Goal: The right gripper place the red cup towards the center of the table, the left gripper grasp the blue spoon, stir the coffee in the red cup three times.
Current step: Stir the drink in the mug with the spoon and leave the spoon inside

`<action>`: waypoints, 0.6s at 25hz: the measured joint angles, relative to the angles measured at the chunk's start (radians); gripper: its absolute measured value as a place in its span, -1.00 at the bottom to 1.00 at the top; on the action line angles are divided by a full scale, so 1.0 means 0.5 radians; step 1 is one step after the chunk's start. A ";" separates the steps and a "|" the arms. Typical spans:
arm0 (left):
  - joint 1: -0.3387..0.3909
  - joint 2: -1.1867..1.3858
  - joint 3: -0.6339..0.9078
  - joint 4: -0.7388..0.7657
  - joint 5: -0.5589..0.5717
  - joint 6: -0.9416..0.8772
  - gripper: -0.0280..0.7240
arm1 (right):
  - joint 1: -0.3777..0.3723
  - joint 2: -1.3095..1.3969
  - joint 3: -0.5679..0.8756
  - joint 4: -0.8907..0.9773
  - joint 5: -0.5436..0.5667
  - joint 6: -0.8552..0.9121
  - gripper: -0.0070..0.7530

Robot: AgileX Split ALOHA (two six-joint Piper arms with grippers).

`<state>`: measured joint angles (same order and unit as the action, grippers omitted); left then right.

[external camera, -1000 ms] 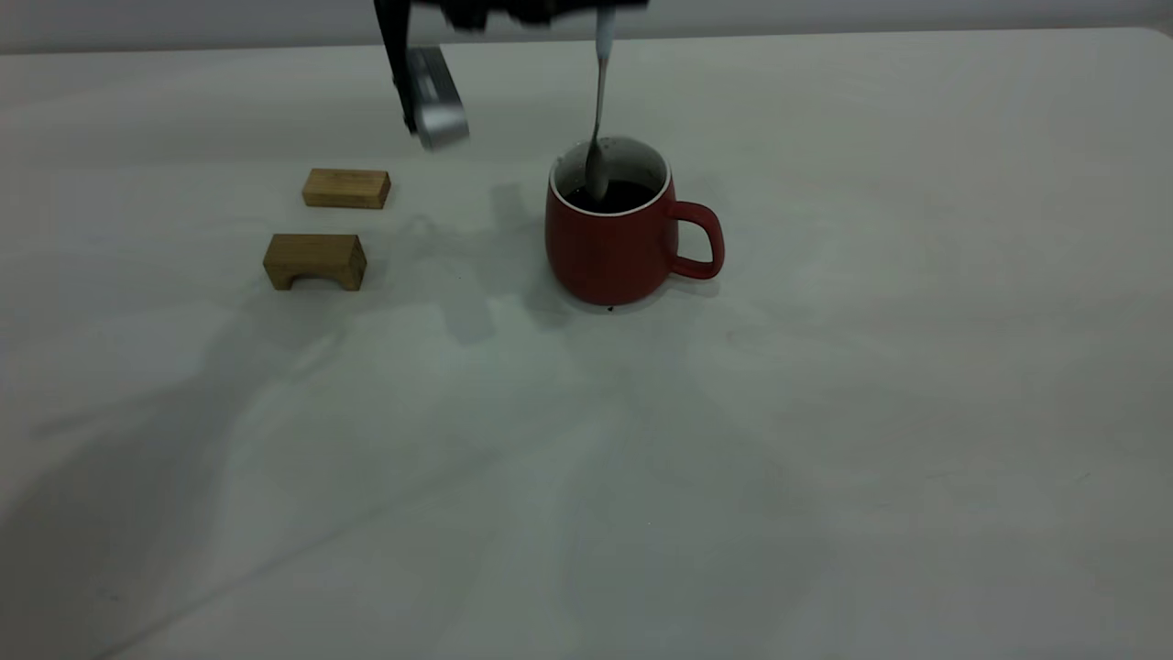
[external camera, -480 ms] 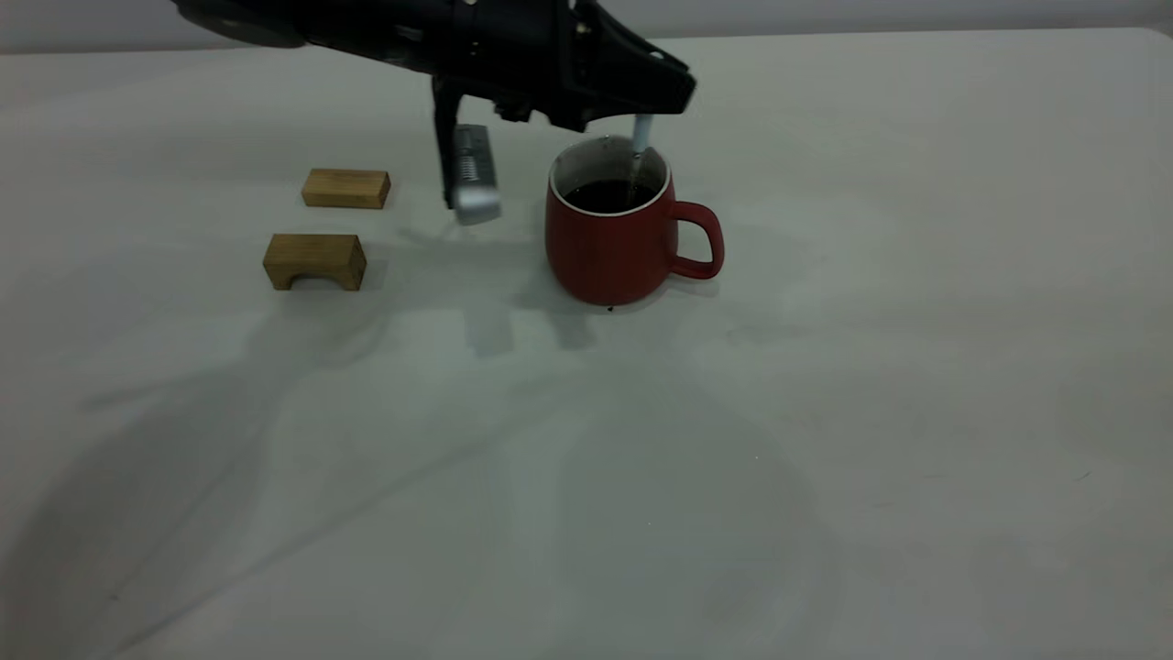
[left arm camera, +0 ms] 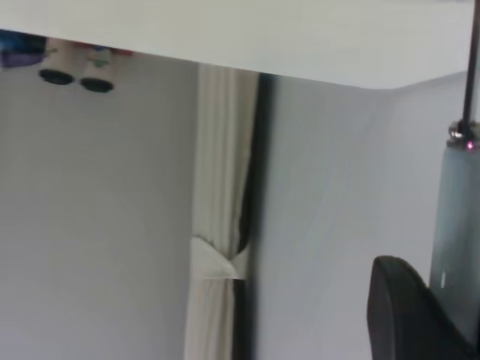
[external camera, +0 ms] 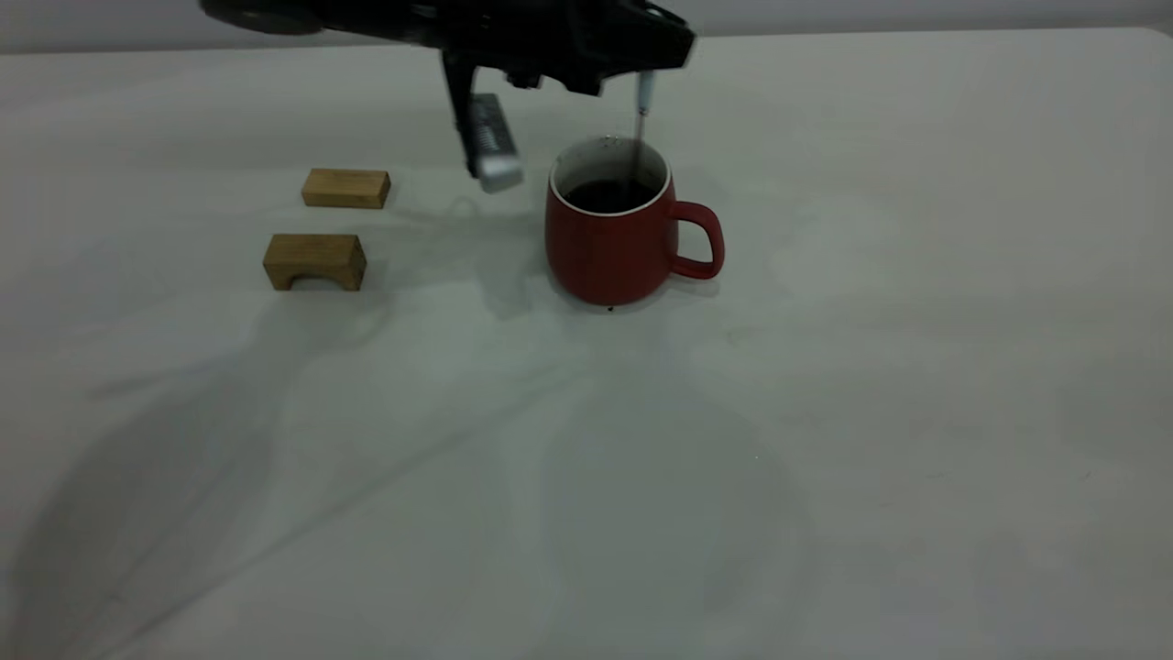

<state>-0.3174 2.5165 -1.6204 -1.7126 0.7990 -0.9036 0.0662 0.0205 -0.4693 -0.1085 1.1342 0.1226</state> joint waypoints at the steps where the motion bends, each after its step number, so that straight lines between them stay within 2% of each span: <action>1: -0.010 0.000 0.000 0.034 0.029 -0.022 -0.59 | 0.000 0.000 0.000 0.000 0.000 0.000 0.55; 5: 0.025 -0.002 -0.004 0.274 0.166 -0.151 -0.59 | 0.000 0.000 0.000 0.000 0.000 0.000 0.55; 8: 0.108 -0.009 -0.004 0.416 0.163 -0.178 -0.60 | 0.000 0.000 0.000 0.000 0.000 0.000 0.55; 11: 0.167 -0.013 -0.006 0.384 0.122 -0.178 -0.60 | 0.000 0.000 0.000 0.000 0.000 0.000 0.55; 15: 0.139 -0.013 -0.006 0.233 0.059 -0.129 -0.60 | 0.000 0.000 0.000 0.000 0.000 0.000 0.55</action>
<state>-0.2478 2.5100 -1.6234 -1.5959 0.8282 -0.9678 0.0662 0.0205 -0.4693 -0.1085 1.1342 0.1226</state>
